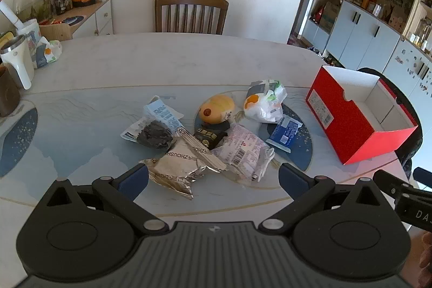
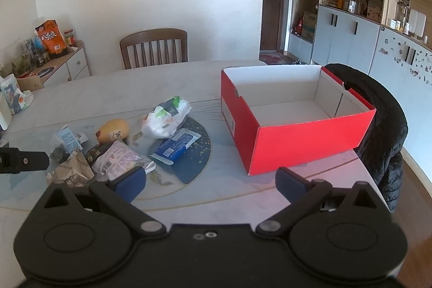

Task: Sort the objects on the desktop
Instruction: 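Move both tools toward the snacks, left toward the silver pouch, right toward the blue bar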

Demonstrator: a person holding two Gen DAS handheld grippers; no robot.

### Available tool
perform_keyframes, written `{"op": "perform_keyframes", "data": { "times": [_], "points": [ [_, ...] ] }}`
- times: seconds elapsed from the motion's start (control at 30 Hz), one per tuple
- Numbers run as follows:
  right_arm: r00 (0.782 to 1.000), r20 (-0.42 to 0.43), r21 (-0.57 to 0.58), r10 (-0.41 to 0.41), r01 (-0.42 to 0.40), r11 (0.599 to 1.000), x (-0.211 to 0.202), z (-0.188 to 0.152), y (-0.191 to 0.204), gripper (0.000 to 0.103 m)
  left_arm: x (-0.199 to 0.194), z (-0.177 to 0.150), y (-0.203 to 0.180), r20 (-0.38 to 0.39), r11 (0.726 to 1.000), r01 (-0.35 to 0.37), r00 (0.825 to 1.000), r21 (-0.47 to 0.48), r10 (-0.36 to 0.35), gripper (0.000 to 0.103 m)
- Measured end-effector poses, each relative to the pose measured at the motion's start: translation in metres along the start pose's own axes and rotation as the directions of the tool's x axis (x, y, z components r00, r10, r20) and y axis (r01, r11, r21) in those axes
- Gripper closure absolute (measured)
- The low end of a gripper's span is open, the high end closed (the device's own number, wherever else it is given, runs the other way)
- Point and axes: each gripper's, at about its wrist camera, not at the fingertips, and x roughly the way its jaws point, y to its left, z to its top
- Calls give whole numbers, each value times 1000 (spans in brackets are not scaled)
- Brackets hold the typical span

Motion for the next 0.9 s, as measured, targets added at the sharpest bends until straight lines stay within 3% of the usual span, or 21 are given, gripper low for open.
{"op": "perform_keyframes", "data": {
  "times": [0.6, 0.77, 0.9],
  "points": [
    [999, 32, -31, 33, -32, 999, 0, 5, 30, 1, 1, 6, 29, 7, 997, 63, 998, -37, -63, 0],
    [996, 47, -24, 76, -75, 997, 0, 5, 43, 1, -1, 11, 41, 39, 995, 104, 994, -1, -104, 0],
    [996, 62, -19, 66, -65, 998, 3, 5, 54, 1, 3, 16, 53, 45, 992, 116, 992, 58, -119, 0]
  ]
}}
